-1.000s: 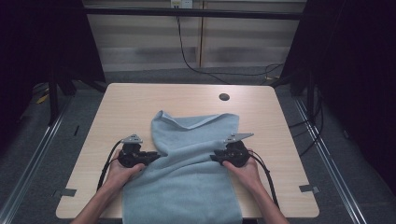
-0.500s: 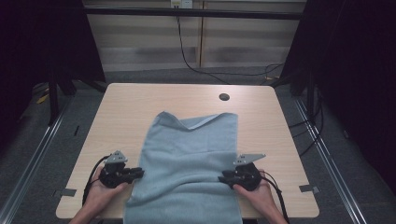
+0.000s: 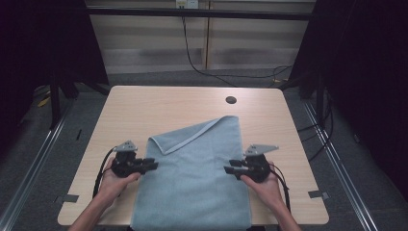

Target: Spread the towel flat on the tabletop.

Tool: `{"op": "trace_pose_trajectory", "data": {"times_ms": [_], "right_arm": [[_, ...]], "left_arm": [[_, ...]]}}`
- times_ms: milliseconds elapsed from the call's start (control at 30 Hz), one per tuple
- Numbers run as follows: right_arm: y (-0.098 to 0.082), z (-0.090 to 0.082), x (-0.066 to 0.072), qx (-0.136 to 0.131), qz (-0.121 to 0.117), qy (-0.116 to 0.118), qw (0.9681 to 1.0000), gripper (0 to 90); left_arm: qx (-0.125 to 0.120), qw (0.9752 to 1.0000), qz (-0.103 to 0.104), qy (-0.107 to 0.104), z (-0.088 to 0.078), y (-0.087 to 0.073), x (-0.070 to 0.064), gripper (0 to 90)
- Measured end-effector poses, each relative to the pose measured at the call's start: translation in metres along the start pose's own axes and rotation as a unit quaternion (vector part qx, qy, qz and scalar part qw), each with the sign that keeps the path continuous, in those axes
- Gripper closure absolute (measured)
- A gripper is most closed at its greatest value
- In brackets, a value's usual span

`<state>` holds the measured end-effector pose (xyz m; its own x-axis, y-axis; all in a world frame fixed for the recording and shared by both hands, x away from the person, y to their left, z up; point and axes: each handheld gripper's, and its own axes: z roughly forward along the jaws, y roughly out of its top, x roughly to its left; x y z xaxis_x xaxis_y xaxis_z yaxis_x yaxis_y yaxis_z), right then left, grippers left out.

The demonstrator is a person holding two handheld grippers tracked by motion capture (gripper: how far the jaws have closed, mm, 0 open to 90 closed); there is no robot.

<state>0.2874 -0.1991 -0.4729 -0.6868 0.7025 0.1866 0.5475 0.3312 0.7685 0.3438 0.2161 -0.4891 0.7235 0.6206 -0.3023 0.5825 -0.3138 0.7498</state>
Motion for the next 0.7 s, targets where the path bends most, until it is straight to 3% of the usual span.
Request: {"op": "trace_pose_trajectory", "data": {"times_ms": [67, 133, 233, 267, 400, 467, 567, 633, 700], "right_arm": [[0.008, 0.017, -0.014, 0.0, 0.009, -0.007, 0.9999, 60.2], [0.011, 0.032, -0.024, 0.006, 0.016, -0.016, 0.9997, 59.9], [0.005, 0.047, -0.027, 0.027, 0.023, -0.017, 0.9992, 59.4], [0.001, 0.048, -0.024, 0.031, 0.016, -0.019, 0.9992, 59.1], [-0.007, 0.038, -0.014, 0.041, 0.003, -0.014, 0.999, 59.4], [-0.014, 0.029, -0.008, 0.044, 0.002, -0.008, 0.999, 59.4], [-0.023, 0.02, 0.0, 0.043, 0.001, 0.002, 0.9991, 59.4], [-0.028, 0.016, 0.005, 0.046, -0.003, 0.005, 0.9989, 59.4], [-0.03, 0.014, 0.006, 0.045, -0.004, 0.006, 0.999, 59.4]], "left_arm": [[0.007, 0.9998, 0.006, 0.017, 0.01, 0.005, 0.007, 69.2], [0.013, 0.9998, -0.003, 0.014, 0.017, 0.003, 0.009, 68.9], [0.027, 0.9991, 0.031, 0.008, 0.021, -0.007, 0.002, 68.5], [0.034, 0.9989, 0.032, 0.003, 0.019, -0.009, -0.001, 68.6], [0.039, 0.9983, 0.042, -0.007, 0.009, -0.02, -0.014, 68.9], [0.048, 0.9981, 0.035, -0.016, 0.004, -0.024, -0.02, 69.0], [0.06, 0.9961, 0.057, -0.031, -0.003, -0.031, -0.035, 68.5], [0.046, 0.9948, 0.077, -0.049, -0.008, -0.029, -0.042, 67.8], [0.022, 0.9954, 0.076, -0.054, -0.013, -0.021, -0.043, 67.4]]}}
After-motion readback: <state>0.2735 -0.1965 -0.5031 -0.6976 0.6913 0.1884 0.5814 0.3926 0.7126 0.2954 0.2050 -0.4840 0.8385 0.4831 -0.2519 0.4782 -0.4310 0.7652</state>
